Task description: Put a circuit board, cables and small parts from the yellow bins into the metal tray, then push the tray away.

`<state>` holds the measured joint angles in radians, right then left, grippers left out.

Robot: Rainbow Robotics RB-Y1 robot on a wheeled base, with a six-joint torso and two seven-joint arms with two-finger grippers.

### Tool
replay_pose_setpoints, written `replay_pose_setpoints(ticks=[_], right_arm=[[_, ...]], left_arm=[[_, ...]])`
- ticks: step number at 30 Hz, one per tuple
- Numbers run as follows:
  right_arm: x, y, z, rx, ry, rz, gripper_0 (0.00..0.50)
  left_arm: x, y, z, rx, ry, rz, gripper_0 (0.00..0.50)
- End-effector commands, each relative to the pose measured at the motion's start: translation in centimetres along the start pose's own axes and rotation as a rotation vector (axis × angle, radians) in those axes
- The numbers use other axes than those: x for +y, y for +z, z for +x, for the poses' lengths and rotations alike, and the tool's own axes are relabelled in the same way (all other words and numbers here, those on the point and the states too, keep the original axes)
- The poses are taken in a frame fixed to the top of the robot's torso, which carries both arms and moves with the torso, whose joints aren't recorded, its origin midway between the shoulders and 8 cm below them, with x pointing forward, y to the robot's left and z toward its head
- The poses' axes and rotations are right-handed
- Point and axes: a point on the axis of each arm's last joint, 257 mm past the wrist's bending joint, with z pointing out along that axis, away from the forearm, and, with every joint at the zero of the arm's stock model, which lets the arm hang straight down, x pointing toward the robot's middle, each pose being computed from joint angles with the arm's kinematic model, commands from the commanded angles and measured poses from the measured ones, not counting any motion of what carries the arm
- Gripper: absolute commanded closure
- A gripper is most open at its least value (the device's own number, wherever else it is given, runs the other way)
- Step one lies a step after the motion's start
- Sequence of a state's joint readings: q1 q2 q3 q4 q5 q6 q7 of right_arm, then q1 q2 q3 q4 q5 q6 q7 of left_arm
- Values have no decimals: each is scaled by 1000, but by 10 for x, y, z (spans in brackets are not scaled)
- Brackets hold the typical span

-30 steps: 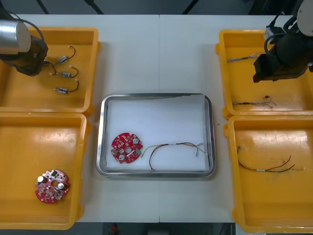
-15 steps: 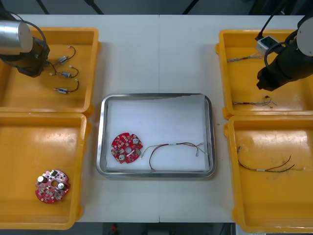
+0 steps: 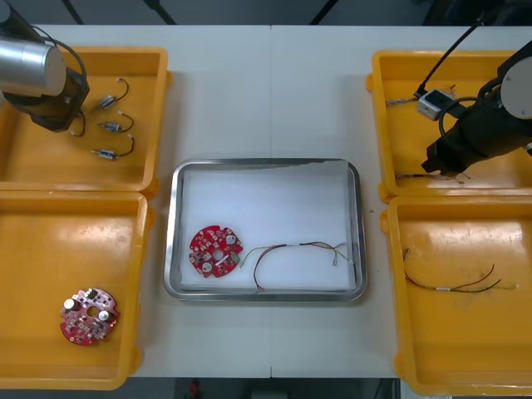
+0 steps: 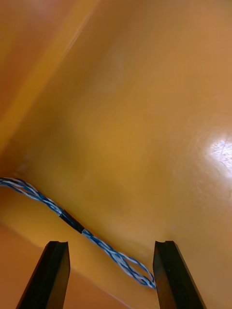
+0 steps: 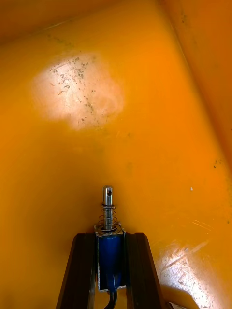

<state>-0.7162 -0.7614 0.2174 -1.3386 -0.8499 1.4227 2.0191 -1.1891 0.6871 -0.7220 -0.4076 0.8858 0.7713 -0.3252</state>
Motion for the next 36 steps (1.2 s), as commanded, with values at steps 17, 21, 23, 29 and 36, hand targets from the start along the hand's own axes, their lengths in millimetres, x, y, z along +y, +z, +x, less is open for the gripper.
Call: replay_pose_setpoints(ticks=[17,21,23,29,36], right_arm=[[-9,19,31,57,-15,4,0],[-7,21,32,62,-15,-1,0],[-4,23,32,62,-16,-5,0],[-1,27,30,54,-23,-6,0],[-1,30,25,36,-24,3,18]], left_arm=[[20,-91,-15,232,272,-160,500],[19,-113,-12,289,279,-171,500],[19,-123,-5,305,303,-187,500],[9,-148,19,329,261,-199,500],[-4,-166,59,328,207,-164,500]])
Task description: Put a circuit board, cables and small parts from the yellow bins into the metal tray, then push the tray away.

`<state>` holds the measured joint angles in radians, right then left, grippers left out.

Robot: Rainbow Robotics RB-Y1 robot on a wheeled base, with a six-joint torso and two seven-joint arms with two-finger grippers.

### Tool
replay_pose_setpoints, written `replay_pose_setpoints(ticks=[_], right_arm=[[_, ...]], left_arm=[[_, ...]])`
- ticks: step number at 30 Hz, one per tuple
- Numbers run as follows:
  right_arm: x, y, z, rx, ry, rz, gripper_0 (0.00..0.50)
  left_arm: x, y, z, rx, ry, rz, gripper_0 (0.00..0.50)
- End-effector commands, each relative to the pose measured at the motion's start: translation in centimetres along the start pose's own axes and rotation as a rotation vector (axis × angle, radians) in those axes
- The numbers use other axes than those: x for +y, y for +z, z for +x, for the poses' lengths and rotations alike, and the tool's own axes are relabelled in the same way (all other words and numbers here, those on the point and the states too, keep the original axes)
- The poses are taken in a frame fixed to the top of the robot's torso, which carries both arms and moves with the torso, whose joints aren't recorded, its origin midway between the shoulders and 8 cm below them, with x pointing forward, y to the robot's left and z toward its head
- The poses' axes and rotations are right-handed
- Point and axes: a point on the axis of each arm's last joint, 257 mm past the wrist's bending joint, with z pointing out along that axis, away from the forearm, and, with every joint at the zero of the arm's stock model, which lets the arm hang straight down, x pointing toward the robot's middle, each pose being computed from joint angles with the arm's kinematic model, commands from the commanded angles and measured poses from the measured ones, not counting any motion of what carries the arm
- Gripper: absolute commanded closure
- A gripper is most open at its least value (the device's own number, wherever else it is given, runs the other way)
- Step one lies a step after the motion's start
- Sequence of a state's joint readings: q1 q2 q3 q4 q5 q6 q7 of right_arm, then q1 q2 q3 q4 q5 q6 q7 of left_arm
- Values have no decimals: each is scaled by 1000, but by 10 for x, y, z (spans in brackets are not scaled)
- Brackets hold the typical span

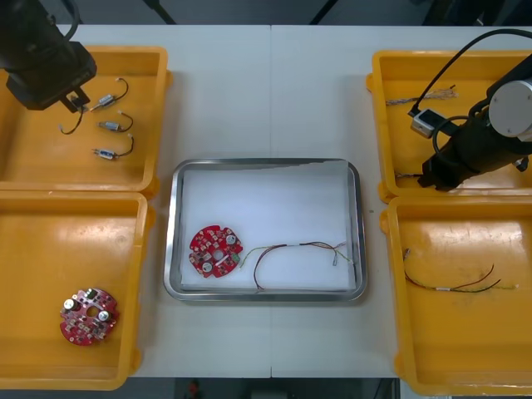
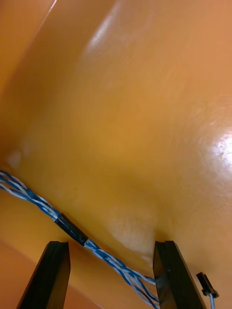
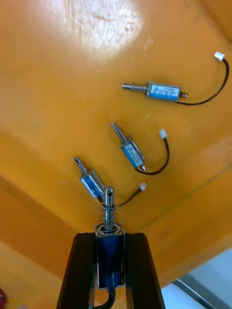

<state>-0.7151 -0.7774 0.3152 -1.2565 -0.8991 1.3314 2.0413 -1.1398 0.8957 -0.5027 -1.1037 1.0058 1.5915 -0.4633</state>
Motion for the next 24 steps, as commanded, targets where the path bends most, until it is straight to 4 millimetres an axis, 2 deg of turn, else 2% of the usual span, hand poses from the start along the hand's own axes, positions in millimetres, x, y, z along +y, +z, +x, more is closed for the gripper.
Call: replay_pose_setpoints(ticks=[1,2,3,4,5,7,8,9,10,18,19,24], right_arm=[[-7,1,6,9,-11,24,18],[-7,2,5,3,-15,28,69],[-7,2,4,0,-14,27,69],[-7,2,1,-9,-17,30,159],[-7,3,2,-8,-19,32,223],[-9,3,0,-15,-16,37,425],[-9,3,0,-16,-18,38,449],[-8,3,-1,-17,-17,37,449],[-9,3,-1,-19,-16,39,492],[-16,-4,-5,-39,-9,47,500],[-16,-4,-5,-39,-9,47,500],[-27,-23,-8,-49,-11,59,500]], left_arm=[[3,-16,3,-20,-134,36,500],[-3,-17,16,-26,-142,52,500],[-4,-17,19,-26,-147,57,500],[-7,-18,31,-28,-150,64,500],[-8,-19,34,-30,-151,65,500],[-9,-20,46,-27,-150,63,500],[-9,-20,50,-25,-149,62,500],[-10,-21,57,-27,-150,61,500],[-12,-20,63,-26,-149,62,500],[-29,-7,108,-44,-192,96,500],[-29,-7,108,-44,-192,96,500],[-42,9,140,-74,-201,95,500]])
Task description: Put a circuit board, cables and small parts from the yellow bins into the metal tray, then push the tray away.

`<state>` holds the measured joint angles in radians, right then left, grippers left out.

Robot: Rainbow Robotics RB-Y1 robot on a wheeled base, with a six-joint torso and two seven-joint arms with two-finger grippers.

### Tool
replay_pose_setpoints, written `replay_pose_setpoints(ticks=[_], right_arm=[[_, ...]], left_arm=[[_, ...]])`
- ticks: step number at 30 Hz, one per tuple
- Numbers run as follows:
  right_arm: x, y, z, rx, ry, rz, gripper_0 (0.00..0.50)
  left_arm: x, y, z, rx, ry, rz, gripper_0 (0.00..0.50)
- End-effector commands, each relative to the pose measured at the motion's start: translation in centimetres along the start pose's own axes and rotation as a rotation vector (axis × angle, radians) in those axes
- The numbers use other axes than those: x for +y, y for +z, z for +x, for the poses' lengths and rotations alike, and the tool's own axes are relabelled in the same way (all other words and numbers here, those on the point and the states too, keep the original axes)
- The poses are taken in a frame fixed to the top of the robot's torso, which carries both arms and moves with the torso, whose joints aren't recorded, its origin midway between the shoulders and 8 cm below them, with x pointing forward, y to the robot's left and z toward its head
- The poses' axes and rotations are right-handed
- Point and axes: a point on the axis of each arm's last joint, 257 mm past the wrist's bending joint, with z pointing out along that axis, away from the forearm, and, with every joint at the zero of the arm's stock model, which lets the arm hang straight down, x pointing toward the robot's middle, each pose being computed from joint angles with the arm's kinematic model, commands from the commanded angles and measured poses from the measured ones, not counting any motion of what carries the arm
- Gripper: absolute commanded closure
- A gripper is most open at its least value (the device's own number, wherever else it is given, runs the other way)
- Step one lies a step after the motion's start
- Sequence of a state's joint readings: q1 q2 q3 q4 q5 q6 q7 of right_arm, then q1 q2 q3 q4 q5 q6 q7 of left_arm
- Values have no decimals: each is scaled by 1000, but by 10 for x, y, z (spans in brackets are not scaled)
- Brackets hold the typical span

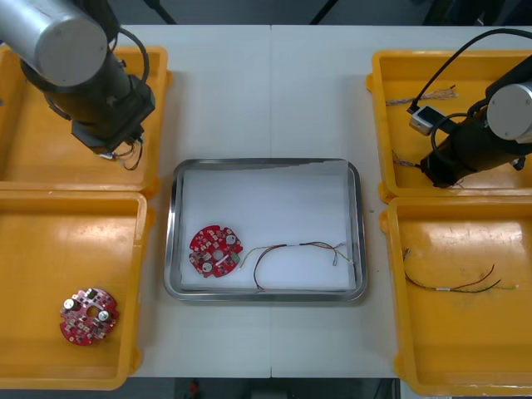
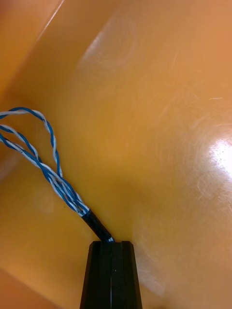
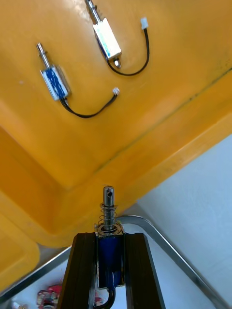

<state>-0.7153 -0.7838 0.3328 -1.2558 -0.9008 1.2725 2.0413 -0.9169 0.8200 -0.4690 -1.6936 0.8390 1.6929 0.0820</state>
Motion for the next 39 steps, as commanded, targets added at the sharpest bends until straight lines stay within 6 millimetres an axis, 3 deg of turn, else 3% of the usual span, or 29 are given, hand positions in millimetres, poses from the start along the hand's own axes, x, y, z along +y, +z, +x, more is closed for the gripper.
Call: replay_pose_setpoints(ticks=[1,10,20,27,36,39], right_arm=[[-23,-26,1,-8,-3,31,500],[-35,-64,2,-9,12,16,500],[-41,-89,1,-17,36,9,500],[-36,-113,3,6,27,1,500],[-30,-148,10,28,37,-11,500],[-30,-157,13,38,41,-12,500]], left_arm=[[-10,7,33,-8,-79,14,500],[-27,21,84,17,-133,30,500],[-23,48,136,51,-95,8,500],[-21,78,152,39,-81,-3,499],[-23,91,160,44,-82,10,495],[-21,92,162,45,-80,5,441]])
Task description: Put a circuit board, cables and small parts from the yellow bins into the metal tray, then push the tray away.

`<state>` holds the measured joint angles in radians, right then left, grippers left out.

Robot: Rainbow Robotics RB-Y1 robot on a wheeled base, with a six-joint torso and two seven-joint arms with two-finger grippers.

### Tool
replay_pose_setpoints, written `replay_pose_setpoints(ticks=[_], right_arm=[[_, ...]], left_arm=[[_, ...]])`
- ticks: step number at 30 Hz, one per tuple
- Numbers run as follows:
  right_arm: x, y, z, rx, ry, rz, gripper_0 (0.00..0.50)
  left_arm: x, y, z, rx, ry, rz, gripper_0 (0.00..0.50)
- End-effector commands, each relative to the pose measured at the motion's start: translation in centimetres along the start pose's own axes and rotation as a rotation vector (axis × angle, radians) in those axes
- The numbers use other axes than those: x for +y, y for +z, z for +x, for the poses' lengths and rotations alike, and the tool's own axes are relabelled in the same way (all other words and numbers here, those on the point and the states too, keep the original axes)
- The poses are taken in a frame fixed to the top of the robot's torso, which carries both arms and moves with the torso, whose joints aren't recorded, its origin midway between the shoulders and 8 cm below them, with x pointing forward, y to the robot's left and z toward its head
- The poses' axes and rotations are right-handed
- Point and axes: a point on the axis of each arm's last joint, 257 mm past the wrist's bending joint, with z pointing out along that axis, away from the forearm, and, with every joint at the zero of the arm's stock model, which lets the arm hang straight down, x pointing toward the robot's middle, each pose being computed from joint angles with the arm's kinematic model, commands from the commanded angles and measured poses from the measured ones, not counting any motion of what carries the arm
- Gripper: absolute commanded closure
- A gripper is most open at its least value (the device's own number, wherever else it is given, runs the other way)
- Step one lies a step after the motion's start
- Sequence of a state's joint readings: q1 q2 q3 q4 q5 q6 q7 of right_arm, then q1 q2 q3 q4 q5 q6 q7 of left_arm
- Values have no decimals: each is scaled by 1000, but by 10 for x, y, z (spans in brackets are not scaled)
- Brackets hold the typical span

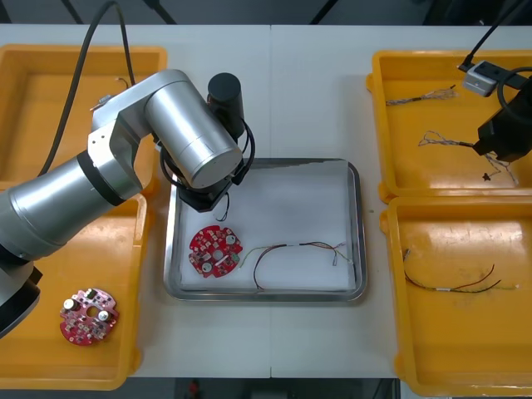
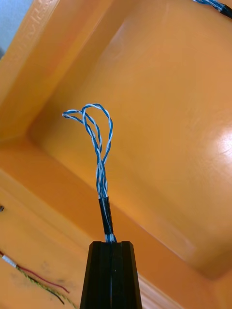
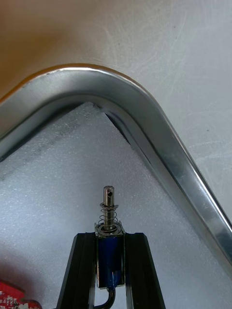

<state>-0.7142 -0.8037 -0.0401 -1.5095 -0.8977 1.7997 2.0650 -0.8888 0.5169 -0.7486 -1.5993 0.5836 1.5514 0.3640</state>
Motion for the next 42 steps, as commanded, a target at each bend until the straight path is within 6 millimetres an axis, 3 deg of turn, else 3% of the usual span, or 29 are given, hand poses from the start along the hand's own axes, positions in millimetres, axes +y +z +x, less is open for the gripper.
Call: replay_pose_setpoints(ticks=[1,4,6,10,13,17,21,25,32,37,42], right_arm=[[-19,-37,7,-12,24,67,500],[-15,-45,7,-3,9,74,500],[-10,-47,7,2,-2,64,500],[1,-51,0,-9,-44,61,500],[16,-46,-3,-8,-85,21,500],[23,-48,-9,-15,-128,25,500],[42,-44,-17,-11,-193,20,500],[66,-38,-28,-28,-251,-14,500],[118,-29,-49,-72,-376,-76,500],[155,-19,-64,-103,-477,-95,500],[206,2,-82,-132,-584,-142,500]], left_arm=[[3,5,18,23,-38,-1,430],[4,5,17,23,-39,-3,134],[6,5,14,21,-41,-6,2],[8,-1,10,27,-40,-2,0],[7,-17,5,35,-40,14,0],[2,-48,-3,74,-54,13,0],[-8,-94,-23,123,-149,11,0],[-12,-132,-59,148,-232,22,0],[-14,-166,-122,184,-357,44,0],[-15,-176,-166,168,-435,65,0],[-17,-179,-221,128,-500,88,0]])
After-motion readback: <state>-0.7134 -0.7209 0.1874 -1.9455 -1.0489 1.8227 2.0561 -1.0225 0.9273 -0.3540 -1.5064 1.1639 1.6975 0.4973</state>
